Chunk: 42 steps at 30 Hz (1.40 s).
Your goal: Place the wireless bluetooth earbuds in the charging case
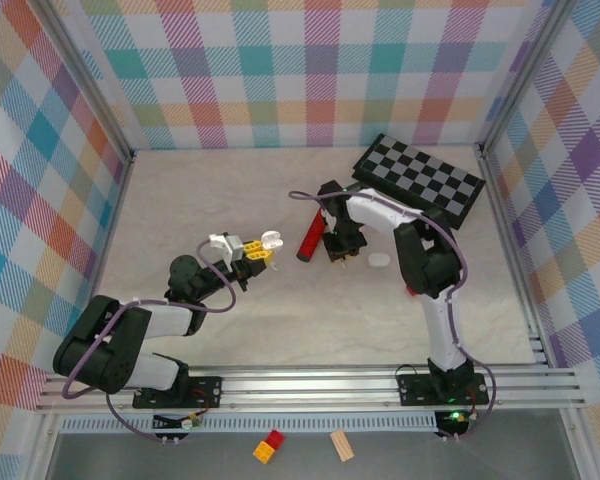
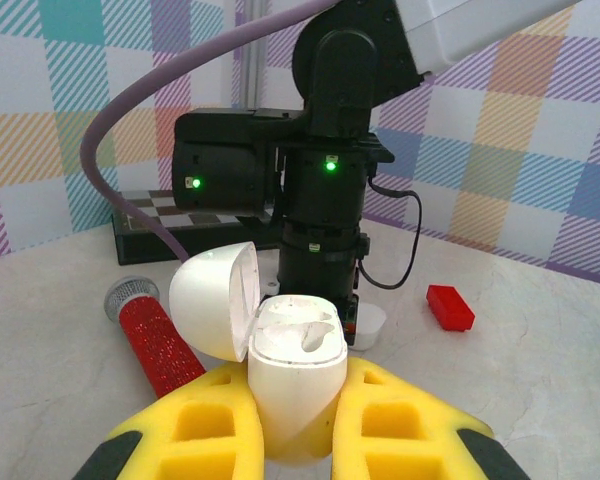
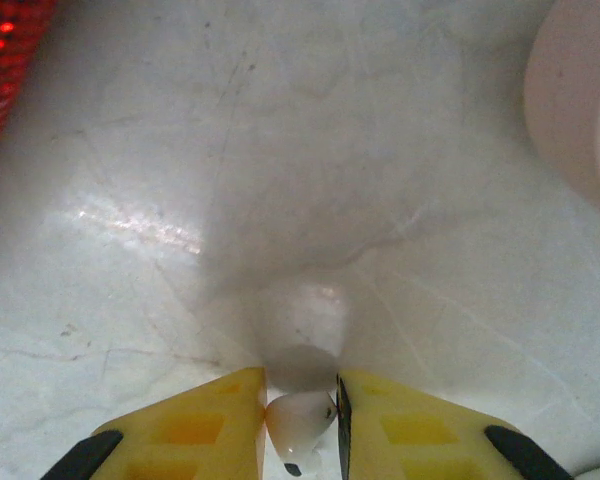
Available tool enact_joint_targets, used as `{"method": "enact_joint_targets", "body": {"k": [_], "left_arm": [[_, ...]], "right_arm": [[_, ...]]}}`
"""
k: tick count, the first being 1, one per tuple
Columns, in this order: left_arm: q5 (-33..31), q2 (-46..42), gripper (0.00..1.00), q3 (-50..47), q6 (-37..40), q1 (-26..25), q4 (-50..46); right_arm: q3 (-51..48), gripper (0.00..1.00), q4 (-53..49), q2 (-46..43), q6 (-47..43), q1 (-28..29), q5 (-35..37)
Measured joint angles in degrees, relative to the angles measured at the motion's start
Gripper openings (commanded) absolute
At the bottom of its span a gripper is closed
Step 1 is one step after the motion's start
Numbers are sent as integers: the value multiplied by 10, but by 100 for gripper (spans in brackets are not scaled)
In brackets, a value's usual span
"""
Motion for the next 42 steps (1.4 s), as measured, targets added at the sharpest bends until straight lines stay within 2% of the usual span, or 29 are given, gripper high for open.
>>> {"method": "enact_joint_targets", "body": {"k": [12, 16, 23, 29, 31, 38, 42], "left_arm": [[-5, 56, 0, 55, 1, -57, 0], [-7, 73, 0, 71, 2, -69, 0], [-9, 79, 0, 77, 2, -71, 0], [-12, 85, 0, 77, 2, -71, 0], [-14, 86, 0, 77, 2, -71, 0], [-22, 83, 0, 56, 3, -71, 0], [-26, 73, 0, 42, 3, -71, 0]], "right_arm": [[-71, 27, 56, -163, 15, -6, -26], [-72, 27, 65, -186, 15, -11, -29], [-92, 29, 73, -186, 15, -12, -40], [-103, 39, 85, -178, 12, -15, -40], [-101, 45, 89, -163, 10, -15, -42], [-56, 47, 97, -65, -12, -16, -55], [-45, 50, 98, -42, -38, -16, -55]]}}
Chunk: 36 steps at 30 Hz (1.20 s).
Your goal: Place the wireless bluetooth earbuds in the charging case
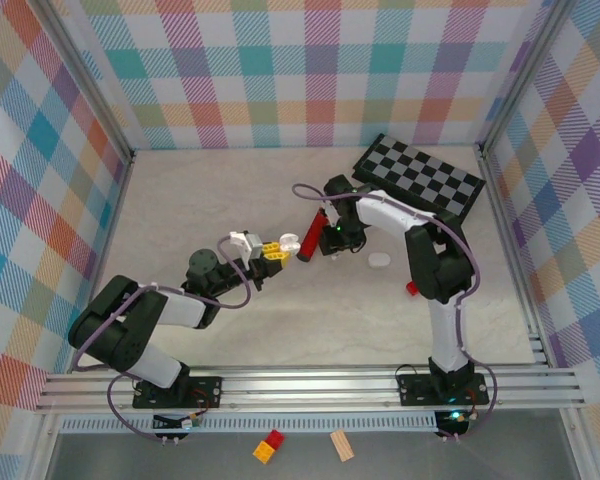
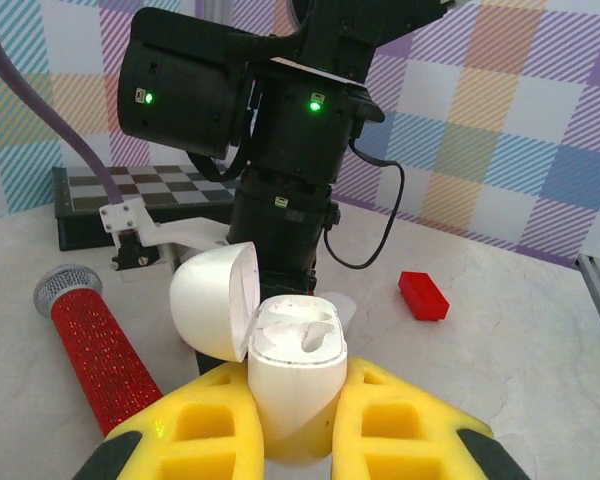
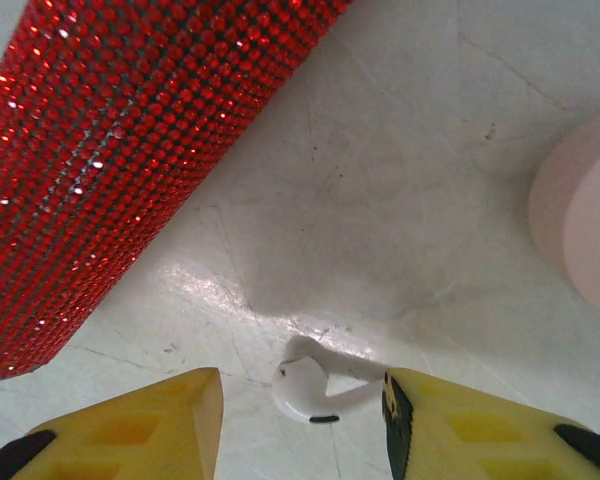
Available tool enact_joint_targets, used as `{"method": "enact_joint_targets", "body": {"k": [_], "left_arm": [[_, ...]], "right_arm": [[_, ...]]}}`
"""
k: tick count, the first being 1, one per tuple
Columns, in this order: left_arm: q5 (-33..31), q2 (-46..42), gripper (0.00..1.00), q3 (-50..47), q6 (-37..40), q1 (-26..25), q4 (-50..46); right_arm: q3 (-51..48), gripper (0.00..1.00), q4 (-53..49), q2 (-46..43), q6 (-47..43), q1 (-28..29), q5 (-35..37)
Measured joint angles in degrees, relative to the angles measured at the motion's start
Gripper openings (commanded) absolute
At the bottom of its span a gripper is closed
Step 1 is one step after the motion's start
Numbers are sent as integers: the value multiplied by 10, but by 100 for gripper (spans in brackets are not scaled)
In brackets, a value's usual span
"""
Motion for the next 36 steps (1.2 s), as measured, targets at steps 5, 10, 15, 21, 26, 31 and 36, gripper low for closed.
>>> {"method": "enact_joint_targets", "body": {"k": [5, 10, 15, 21, 26, 31, 36], "left_arm": [[-1, -3, 0, -2, 0, 0, 0], [-5, -4, 0, -2, 0, 0, 0], [-5, -5, 0, -2, 0, 0, 0], [-4, -5, 0, -2, 0, 0, 0], [-4, -5, 0, -2, 0, 0, 0], [-4, -5, 0, -2, 2, 1, 0], [-4, -5, 0, -2, 2, 1, 0]], "right_arm": [[22, 50, 2, 19, -23, 0, -9], [24, 54, 6, 30, -24, 0, -32], [17, 53, 8, 30, -24, 0, -41], [-12, 51, 16, 14, -22, 0, -44], [-27, 47, 10, 3, -11, 0, -45], [-30, 47, 7, -1, -7, 3, -43], [-27, 49, -6, -4, 3, 8, -15]]}}
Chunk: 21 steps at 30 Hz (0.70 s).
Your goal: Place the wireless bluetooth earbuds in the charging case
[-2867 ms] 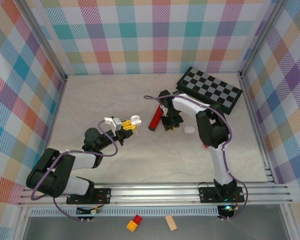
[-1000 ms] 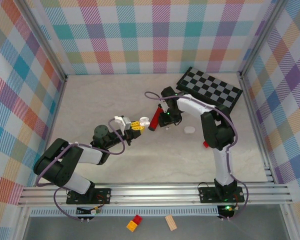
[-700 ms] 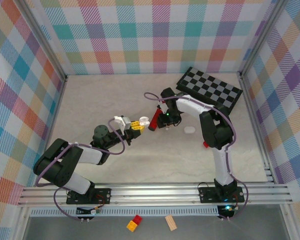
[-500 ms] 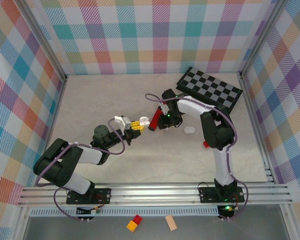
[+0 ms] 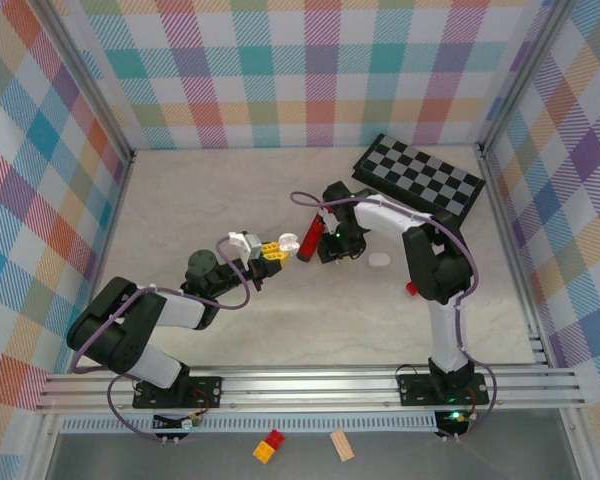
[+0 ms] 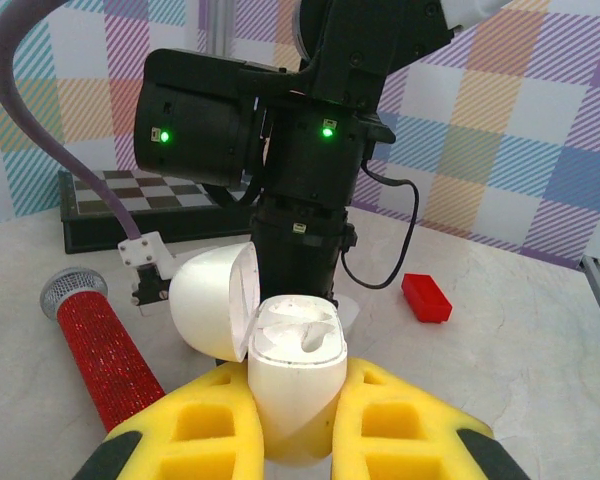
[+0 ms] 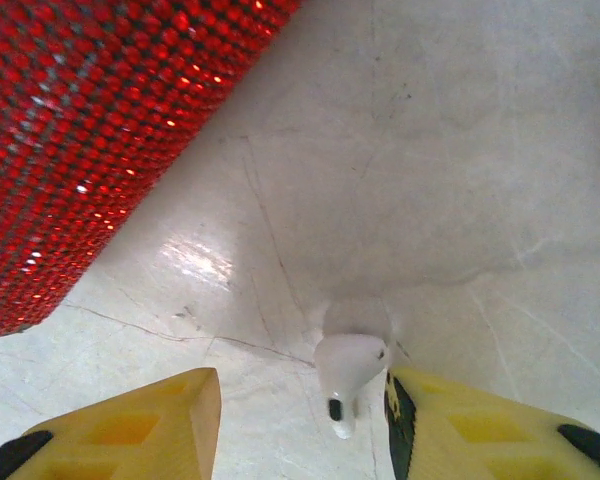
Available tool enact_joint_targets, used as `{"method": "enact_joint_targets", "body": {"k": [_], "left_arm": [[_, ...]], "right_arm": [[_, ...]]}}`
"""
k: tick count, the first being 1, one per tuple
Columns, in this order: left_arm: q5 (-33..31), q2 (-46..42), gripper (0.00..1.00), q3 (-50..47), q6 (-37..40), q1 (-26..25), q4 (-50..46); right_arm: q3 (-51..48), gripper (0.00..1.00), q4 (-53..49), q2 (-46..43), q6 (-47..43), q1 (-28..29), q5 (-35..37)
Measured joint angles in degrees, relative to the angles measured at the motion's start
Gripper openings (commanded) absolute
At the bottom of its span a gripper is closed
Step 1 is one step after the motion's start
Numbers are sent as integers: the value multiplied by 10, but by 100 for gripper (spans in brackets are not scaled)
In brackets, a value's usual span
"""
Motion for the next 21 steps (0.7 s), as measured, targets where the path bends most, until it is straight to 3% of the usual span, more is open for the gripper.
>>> {"method": "enact_joint_targets", "body": {"k": [16, 21], "left_arm": [[0, 0, 0, 0, 0, 7, 0], [0, 0, 0, 0, 0, 9, 0]], "right_arm": [[77, 42, -59, 54, 21, 10, 56], [85, 36, -70, 54, 21, 12, 57]]}}
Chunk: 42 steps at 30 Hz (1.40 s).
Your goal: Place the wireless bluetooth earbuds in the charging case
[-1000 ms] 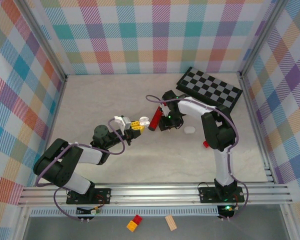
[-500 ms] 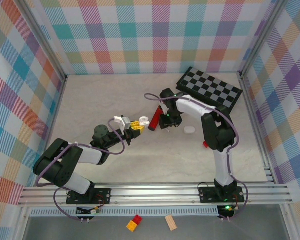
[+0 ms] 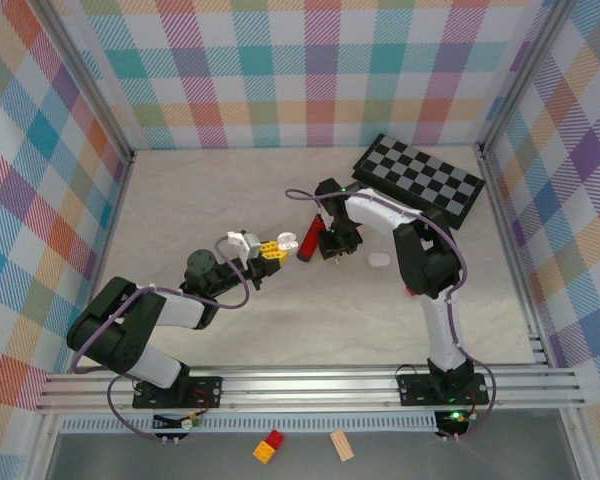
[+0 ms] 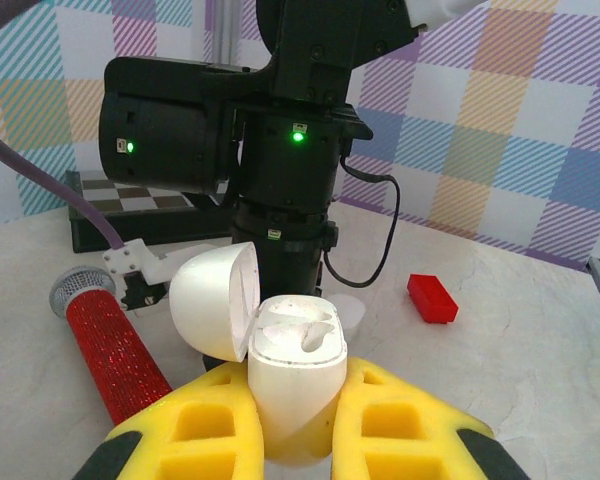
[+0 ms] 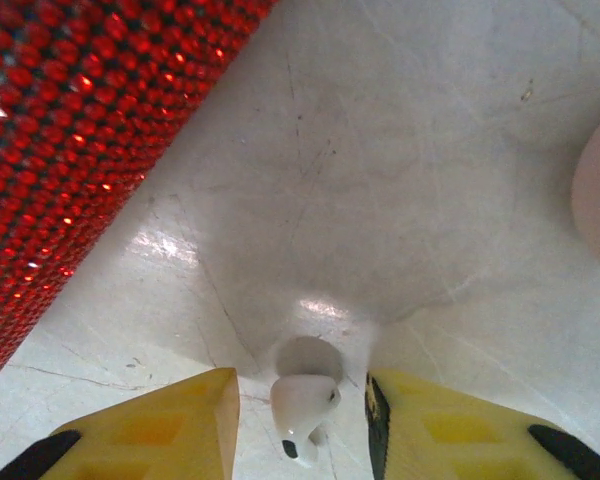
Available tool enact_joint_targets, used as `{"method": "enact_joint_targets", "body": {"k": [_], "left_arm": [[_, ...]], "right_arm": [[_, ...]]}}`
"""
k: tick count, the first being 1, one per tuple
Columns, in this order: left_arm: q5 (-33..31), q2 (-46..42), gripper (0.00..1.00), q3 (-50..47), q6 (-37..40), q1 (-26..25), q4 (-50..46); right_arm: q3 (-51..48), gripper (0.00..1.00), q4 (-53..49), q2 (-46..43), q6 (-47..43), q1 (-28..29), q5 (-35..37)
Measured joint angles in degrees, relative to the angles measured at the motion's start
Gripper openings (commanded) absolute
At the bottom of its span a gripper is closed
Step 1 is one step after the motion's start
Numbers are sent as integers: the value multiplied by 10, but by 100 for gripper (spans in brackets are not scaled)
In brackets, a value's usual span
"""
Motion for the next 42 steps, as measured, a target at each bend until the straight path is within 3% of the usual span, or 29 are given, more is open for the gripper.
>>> {"method": "enact_joint_targets", "body": {"k": [8, 10, 24, 31, 36, 42], "left_arm": [[0, 0, 0, 0, 0, 0, 0], [0, 0, 0, 0, 0, 0, 0], [4, 0, 0, 0, 0, 0, 0], [4, 0, 0, 2, 0, 0, 0], [3, 2, 0, 16, -3, -2, 0], [-1, 10, 0, 45, -7, -12, 0]], "right_arm": [[7, 32, -13, 8, 0, 0, 0], [8, 26, -15, 10, 0, 1, 0], [11, 26, -17, 12, 1, 3, 9], [-67, 27, 47, -57, 16, 4, 19], [-138, 27, 111, -157, 31, 3, 22], [-154, 27, 150, -204, 37, 0, 20]]}}
